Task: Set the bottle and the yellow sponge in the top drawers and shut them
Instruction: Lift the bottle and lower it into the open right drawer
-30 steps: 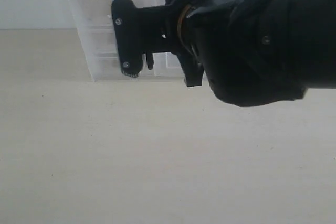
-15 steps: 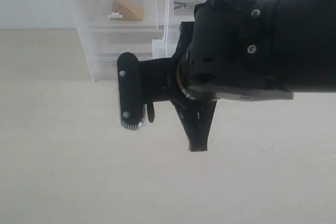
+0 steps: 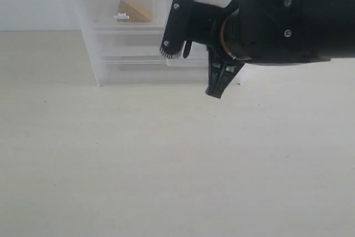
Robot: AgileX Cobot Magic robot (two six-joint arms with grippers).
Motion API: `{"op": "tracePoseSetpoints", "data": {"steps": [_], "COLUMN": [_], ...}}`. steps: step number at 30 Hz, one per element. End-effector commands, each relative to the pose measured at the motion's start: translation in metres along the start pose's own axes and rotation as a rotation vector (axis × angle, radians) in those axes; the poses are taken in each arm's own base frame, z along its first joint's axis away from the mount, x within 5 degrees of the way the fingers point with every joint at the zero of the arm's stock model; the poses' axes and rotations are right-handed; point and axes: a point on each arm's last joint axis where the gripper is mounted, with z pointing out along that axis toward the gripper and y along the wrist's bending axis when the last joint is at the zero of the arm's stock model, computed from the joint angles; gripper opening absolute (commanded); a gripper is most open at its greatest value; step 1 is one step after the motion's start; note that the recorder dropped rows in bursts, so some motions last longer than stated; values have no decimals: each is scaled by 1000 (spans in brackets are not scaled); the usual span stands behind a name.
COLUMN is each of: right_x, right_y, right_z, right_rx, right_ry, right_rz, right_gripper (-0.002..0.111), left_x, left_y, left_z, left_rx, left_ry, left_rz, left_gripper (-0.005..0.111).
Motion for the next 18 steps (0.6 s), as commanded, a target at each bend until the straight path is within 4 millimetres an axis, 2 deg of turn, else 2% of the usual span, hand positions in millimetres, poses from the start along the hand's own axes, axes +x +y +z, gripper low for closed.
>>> {"op": "tracePoseSetpoints", "data": {"steps": [1,8,14,18], "right_x": [0,-4,15,22], "right_y": [-14,-22,-35,-38], "right_z": [1,2,20,23], "right_rx": [91,167,155,166], "right_ry": [-41,-104,-79,-32], "right_rz": [42,12,111,167], "right_gripper": [0,0,0,0], "left_x": [1,1,1,1], "left_y": [0,0,0,0], "left_z": [1,1,1,1], "left_rx": [4,4,4,4], "left_ry": [3,3,3,3], "left_rz": [-16,-16,-16,-16], "left_gripper": [4,4,4,4]}}
